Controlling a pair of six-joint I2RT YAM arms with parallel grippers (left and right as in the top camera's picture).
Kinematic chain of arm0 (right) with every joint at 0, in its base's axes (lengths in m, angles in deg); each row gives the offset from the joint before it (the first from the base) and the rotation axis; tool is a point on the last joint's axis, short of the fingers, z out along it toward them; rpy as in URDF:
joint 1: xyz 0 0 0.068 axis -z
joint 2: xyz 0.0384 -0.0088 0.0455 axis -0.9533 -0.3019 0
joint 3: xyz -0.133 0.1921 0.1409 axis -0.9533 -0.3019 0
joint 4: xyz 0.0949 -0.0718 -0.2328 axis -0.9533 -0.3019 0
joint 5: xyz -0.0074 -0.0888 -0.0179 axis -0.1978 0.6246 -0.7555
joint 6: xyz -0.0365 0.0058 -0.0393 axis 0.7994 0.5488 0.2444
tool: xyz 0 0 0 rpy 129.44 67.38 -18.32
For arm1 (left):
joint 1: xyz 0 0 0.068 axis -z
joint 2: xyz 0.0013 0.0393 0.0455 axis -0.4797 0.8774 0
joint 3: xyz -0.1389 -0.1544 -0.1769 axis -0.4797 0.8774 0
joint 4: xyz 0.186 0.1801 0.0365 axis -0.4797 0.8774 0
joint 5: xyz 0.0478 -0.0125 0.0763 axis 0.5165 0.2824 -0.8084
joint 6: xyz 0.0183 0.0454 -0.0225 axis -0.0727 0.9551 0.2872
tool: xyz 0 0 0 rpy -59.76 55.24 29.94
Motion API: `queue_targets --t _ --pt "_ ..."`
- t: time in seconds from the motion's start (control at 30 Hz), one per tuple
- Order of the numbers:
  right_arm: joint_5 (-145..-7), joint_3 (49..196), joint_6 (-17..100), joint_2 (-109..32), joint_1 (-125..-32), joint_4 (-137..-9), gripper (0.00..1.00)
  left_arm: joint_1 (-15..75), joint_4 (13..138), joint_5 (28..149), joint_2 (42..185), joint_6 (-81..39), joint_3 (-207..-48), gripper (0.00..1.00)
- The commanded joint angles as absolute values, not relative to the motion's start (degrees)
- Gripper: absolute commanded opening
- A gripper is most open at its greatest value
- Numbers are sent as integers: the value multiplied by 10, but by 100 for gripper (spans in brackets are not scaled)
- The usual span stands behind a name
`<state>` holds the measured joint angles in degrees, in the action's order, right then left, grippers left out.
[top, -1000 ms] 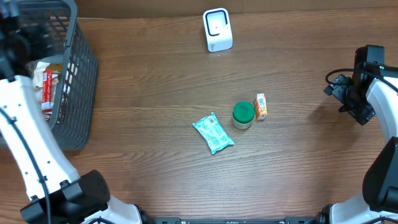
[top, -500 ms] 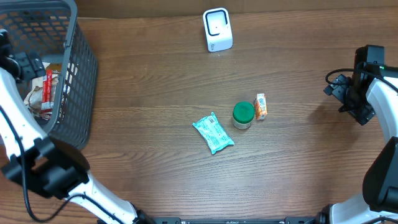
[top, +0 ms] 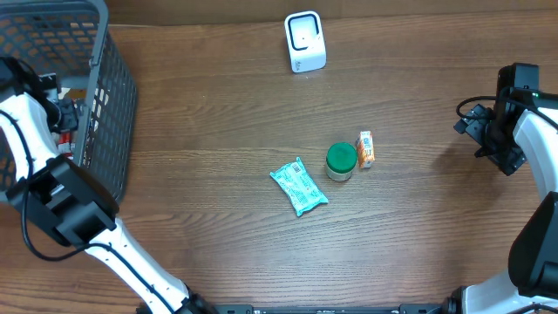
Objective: Scan the item barcode
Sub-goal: 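Grasp the clear snack bag with red stick in the basket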
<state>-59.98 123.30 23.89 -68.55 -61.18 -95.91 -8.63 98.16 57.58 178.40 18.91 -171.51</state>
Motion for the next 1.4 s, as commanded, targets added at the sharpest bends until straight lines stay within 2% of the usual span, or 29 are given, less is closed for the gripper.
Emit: queue_targets --t 0.0,0.23,0.27,0.33,0.43,0.47,0.67,0.93,1.0,1.37 --pt "-595 1229 240 -681 -611 -958 100 -97 977 573 1813 211 -1713 100" --pt "-595 1229 240 -681 -611 -958 100 -112 978 579 1863 207 -1713 100" --pt "-595 1229 239 -681 -611 -958 100 -113 979 581 1870 207 -1713 97" --pt "-596 1229 240 -681 -611 -958 100 -115 982 594 1876 208 -1713 84" --pt "-595 1229 239 -681 -611 -958 100 -115 987 617 1881 208 -1713 59" --pt "-595 1229 240 -681 -611 -958 100 -115 989 624 1881 208 -1713 54" --pt "-595 1229 239 -681 -611 -958 100 -114 998 652 1881 207 -1713 39" --pt "-596 1229 239 -681 -611 -958 100 -114 1005 653 1878 177 -1717 6" --pt "-596 1229 240 -681 -611 -958 100 -114 1009 653 1873 159 -1724 4" --pt "-595 1229 239 -681 -611 -958 100 -109 1043 680 1786 73 -1786 4"
